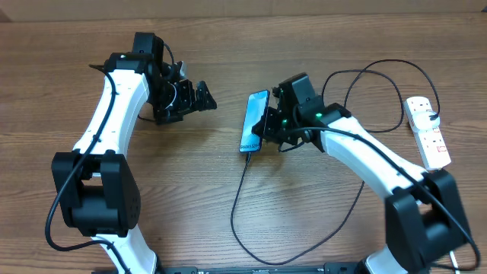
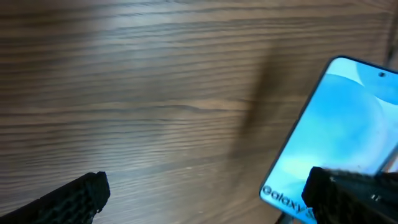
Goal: Plug charger to phone and switch on socket
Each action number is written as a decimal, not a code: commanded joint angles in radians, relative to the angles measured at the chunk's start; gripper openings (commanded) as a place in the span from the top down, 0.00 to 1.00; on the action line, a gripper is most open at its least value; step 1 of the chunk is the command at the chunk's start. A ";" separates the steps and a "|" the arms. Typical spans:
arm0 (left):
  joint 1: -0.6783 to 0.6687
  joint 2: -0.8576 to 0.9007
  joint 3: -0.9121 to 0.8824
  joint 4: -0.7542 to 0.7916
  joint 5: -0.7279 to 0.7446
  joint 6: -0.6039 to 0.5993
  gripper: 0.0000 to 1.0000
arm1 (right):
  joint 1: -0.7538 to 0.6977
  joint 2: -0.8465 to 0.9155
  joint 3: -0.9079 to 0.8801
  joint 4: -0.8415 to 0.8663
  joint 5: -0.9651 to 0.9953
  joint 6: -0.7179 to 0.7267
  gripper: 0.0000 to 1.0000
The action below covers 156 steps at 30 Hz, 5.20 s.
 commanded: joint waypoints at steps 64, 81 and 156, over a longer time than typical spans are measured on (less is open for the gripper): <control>-0.006 -0.029 0.013 -0.002 -0.097 -0.010 0.01 | 0.005 0.082 0.001 -0.014 0.249 -0.099 0.53; -0.006 -0.029 0.013 -0.002 -0.097 -0.010 0.00 | -0.134 -0.123 0.200 -0.548 0.589 -0.025 0.22; -0.006 -0.029 0.013 -0.002 -0.097 -0.010 0.01 | -1.101 0.116 0.188 -0.179 0.587 -0.513 0.06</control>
